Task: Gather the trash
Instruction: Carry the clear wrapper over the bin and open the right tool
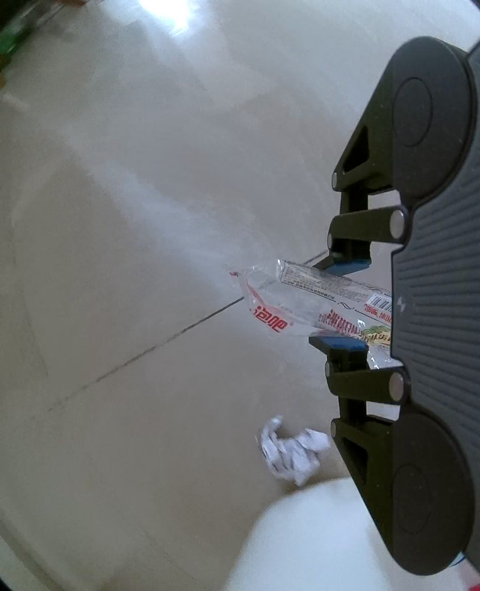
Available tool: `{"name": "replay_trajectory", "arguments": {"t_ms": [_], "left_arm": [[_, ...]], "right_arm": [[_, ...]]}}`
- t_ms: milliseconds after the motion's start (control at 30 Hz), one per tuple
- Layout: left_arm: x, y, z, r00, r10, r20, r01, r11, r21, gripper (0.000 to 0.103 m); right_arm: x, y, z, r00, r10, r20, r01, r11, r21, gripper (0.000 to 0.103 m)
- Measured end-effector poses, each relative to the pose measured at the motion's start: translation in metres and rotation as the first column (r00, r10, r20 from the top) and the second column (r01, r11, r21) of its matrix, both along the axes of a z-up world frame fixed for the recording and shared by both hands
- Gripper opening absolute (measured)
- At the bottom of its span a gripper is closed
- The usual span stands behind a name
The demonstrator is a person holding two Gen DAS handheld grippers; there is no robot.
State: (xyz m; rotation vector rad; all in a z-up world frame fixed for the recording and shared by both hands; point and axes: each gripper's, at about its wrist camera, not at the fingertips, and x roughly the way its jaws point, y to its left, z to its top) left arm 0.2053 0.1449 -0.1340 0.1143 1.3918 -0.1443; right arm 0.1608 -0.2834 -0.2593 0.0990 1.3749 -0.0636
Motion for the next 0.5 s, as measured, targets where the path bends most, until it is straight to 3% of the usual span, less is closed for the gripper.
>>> {"name": "replay_trajectory", "arguments": {"t_ms": [267, 500], "left_arm": [[0.001, -0.003, 0.001, 1.000, -0.002, -0.002, 0.002, 1.000, 0.010, 0.017], [0.001, -0.004, 0.000, 1.000, -0.006, -0.002, 0.006, 1.000, 0.012, 0.017]], "right_arm": [[-0.008, 0.018, 0.105, 0.967, 0.241, 0.083, -0.242, 0.970, 0.001, 0.037], [-0.024, 0.075, 0.204, 0.870, 0.445, 0.211, -0.462, 0.886, 0.041, 0.038]]}}
